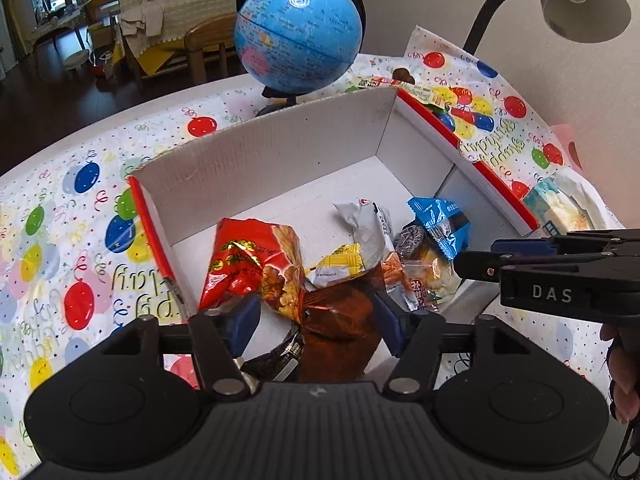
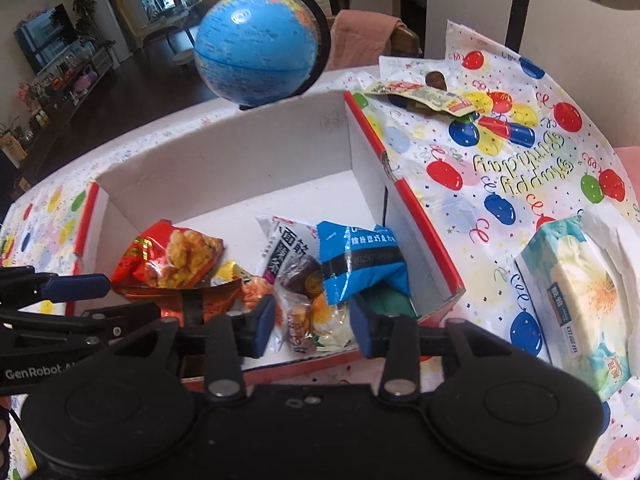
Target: Organize snacks
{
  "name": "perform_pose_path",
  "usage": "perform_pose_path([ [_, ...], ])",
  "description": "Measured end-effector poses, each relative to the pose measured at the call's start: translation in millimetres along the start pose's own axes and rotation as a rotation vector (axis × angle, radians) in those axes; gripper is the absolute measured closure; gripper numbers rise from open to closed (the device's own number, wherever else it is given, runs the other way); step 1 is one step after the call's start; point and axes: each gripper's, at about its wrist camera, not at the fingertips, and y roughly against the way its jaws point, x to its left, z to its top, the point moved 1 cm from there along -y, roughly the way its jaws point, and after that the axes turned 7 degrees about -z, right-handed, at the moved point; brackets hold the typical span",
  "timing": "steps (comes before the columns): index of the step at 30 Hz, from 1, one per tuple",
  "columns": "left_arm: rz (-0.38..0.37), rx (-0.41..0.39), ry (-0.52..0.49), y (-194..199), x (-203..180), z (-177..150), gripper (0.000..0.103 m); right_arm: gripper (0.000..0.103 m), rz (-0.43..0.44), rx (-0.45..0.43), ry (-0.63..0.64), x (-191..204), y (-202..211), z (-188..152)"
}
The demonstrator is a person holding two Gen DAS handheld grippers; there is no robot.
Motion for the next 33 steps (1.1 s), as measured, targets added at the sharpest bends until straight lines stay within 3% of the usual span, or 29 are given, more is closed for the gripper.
perform_pose_path([
  [3,-0.004,-0.025,0.004,12.0,0.7,-2.5,0.034,0.042,0.013,-0.032,-0.002,1.4,12.3,-1.3],
  [7,-0.003,-0.057,-0.002,30.2,0.3,-5.6,0.032,0.036,0.039,-0.082,0.002,5.3,33.3,-3.2],
  [12,-0.001,-0.110,-0.002,56.9,2.4,-10.4,0.028,0.015,0.057,-0.174,0.011,14.8,65.6,-8.2],
  [18,0.002,-0.184,0.007,90.8,6.4,-20.5,0.023,0.001,0.077,-0.274,-0.005,23.2,97.6,-18.5],
  [22,0.043,-0.226,0.019,110.7,7.5,-28.0,0.022,0.000,0.090,-0.328,-0.029,24.8,114.0,-26.0],
  [27,0.045,-0.259,0.037,129.9,10.0,-39.9,0.022,0.000,0.107,-0.345,-0.042,26.4,126.4,-38.1],
  [33,0.097,-0.285,0.050,147.9,11.2,-56.5,0.021,0.000,0.118,-0.359,-0.056,30.5,138.0,-55.2],
])
